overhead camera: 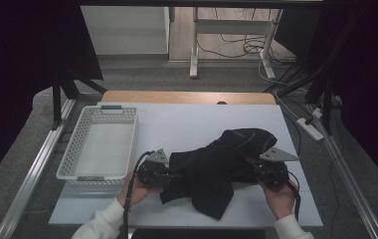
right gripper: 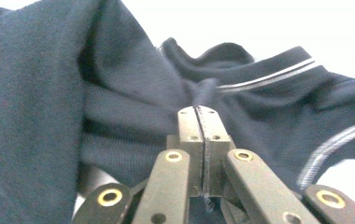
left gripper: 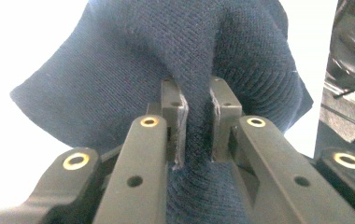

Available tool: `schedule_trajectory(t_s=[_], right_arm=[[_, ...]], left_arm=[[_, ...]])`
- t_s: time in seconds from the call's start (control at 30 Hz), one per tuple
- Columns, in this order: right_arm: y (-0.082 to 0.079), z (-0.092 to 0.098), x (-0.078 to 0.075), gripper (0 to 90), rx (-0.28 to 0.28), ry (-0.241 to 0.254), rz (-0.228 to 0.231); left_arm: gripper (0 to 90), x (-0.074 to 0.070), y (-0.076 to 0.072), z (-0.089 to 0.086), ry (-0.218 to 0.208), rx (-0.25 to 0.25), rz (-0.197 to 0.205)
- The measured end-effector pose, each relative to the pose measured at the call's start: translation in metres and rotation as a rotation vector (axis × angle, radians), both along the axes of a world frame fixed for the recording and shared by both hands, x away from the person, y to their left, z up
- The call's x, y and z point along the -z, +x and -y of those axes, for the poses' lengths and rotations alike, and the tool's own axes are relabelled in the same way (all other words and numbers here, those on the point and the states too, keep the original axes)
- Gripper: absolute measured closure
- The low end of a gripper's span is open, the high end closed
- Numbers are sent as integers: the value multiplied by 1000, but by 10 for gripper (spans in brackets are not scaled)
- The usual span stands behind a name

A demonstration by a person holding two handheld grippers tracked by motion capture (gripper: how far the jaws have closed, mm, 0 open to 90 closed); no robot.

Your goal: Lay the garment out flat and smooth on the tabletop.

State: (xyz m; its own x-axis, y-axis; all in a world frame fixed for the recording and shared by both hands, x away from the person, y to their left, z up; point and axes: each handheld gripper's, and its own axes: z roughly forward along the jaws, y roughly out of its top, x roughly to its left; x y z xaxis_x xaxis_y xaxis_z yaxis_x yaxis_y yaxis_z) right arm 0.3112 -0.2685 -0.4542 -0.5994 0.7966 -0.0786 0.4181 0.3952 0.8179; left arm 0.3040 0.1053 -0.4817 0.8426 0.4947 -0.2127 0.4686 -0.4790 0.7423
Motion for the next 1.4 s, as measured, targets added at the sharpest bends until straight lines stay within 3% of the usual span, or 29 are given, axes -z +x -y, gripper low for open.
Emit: schedule_trajectory(t_s=[0.2, 0.33, 0.47, 0.57, 0.7, 0.87, 1.03, 1.4], right_arm=[[-3, 5, -10, 892, -15, 25, 21], [-2, 0, -6, 869, -46, 33, 11], [3, -6, 6, 645, -61, 32, -12], [-3, -10, 3, 579, -105, 71, -14], [-22, -24, 1, 473, -174, 80, -44], [-54, -49, 24, 400, -248, 13, -104], [-77, -65, 34, 377, -346, -40, -143], [-61, -93, 62, 277, -400, -177, -218]], left_arm=[[801, -4, -1, -7, -17, -13, 5], [803, 0, -1, -7, 3, -15, -4], [803, 4, 0, -7, 16, -18, -17], [803, 3, 1, -8, 15, -19, -16], [804, 2, 1, -10, 5, -25, -16], [805, 0, -1, -12, 5, -29, -15], [806, -2, -1, -16, 3, -39, -12], [809, -14, -1, -26, -3, -58, 3]])
